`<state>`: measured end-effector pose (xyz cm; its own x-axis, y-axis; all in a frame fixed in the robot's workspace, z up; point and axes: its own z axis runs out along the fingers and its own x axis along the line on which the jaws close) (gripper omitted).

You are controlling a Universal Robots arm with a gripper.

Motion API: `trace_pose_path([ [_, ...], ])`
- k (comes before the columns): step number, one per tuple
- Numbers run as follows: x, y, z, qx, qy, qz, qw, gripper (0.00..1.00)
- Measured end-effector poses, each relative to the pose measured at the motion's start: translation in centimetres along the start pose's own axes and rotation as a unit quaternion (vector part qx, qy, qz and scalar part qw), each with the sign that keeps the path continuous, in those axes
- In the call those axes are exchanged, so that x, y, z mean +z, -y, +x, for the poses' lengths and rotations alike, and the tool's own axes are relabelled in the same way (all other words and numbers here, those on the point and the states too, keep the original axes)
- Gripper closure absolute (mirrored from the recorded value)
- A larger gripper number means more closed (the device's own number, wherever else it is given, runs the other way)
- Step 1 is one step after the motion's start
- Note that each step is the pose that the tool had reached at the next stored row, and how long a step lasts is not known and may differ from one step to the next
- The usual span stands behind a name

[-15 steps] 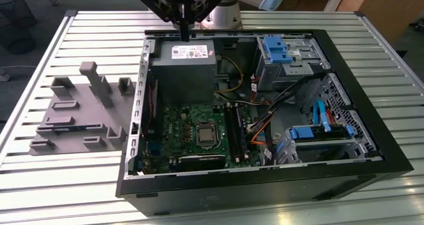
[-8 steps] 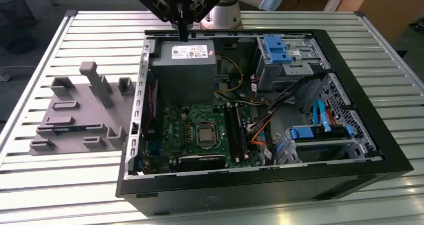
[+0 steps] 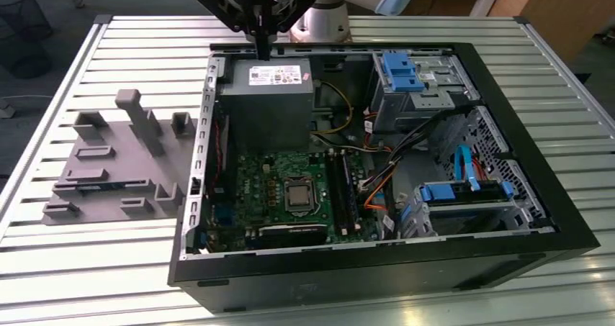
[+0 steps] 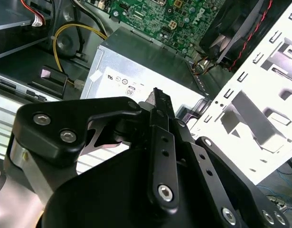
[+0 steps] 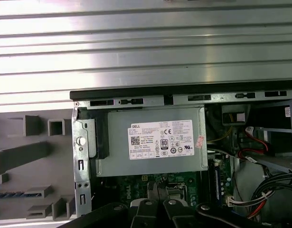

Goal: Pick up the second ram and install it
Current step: 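Reach for the second ram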

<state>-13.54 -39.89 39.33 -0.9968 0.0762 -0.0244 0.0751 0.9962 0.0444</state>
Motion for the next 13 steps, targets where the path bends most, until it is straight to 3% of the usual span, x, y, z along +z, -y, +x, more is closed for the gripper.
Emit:
trace_pose_path([
  [13, 0.0, 0.05, 0.61, 0.0, 0.0, 0.0, 1.0, 0.89],
])
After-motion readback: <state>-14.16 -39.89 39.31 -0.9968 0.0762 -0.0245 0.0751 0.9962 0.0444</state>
